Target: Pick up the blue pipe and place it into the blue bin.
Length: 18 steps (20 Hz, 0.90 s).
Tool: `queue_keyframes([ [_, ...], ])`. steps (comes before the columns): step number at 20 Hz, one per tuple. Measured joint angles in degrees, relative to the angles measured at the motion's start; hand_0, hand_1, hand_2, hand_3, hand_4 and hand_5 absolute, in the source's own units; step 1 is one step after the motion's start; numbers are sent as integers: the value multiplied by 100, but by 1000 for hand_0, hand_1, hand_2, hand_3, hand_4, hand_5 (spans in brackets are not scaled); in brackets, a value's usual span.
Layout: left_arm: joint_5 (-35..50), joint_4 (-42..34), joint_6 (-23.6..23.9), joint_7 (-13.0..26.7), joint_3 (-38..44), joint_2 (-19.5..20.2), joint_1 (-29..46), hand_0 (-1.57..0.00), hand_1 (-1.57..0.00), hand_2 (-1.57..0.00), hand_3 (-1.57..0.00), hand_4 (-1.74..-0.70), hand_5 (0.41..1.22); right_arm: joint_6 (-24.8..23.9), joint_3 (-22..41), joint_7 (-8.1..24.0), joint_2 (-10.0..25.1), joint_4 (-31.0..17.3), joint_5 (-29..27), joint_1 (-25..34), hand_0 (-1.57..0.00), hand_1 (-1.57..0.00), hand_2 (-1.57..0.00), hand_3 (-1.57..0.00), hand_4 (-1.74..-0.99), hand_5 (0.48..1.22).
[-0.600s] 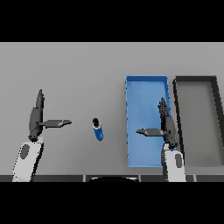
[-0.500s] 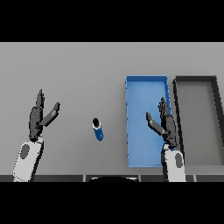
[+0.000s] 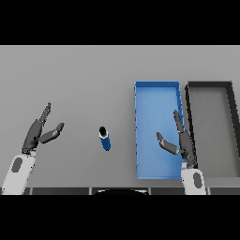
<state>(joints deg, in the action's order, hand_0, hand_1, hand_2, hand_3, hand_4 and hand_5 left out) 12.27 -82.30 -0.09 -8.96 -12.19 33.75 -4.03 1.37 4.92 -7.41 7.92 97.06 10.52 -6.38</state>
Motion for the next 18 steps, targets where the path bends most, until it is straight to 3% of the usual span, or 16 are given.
queue_keyframes([
  [4,169,-326,-535,-306,-121,244,266,1,1,1,1,-989,573,12,61,129,0,79,50,-51,1,1,1,1,-1181,619],
  [8,105,-753,-988,-117,-484,451,438,1,1,1,1,-1071,522,19,-3,153,47,-95,28,106,1,1,1,1,-1174,616],
  [11,-49,-1029,-1152,245,-951,244,487,1,1,1,1,-1126,485,34,19,167,82,-34,67,106,1,1,1,1,-1174,618],
  [18,-527,-1130,-1079,567,-1600,-354,312,1,1,1,1,-1147,452,108,-13,217,58,33,-76,67,1,1,1,1,-1218,627],
])
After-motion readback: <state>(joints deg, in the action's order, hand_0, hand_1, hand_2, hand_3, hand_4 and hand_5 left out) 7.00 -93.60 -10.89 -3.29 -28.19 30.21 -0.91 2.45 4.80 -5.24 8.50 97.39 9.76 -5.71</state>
